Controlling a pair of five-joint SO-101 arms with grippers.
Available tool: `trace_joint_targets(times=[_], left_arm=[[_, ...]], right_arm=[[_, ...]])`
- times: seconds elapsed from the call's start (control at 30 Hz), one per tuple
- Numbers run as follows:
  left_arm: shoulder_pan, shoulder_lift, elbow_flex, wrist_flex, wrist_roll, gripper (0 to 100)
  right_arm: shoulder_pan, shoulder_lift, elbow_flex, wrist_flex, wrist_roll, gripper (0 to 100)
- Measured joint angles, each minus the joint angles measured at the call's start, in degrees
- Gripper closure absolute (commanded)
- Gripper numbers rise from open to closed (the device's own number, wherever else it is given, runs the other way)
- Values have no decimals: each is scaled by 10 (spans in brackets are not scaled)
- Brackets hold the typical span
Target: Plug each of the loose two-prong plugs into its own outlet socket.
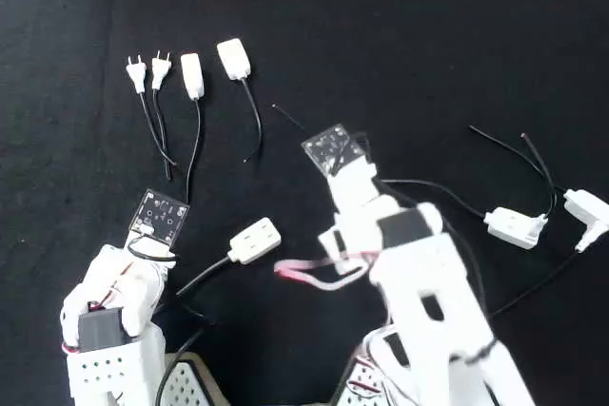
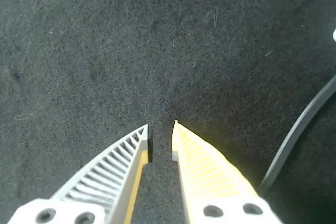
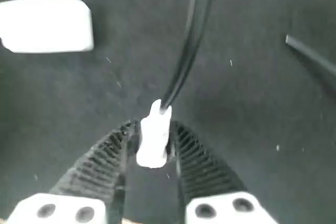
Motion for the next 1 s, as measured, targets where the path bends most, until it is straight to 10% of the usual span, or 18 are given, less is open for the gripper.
trace_joint_targets(times=[1.0], left_arm=[[0, 0, 0, 0, -1, 912]], right_arm=[[0, 408, -136, -84, 94, 885]])
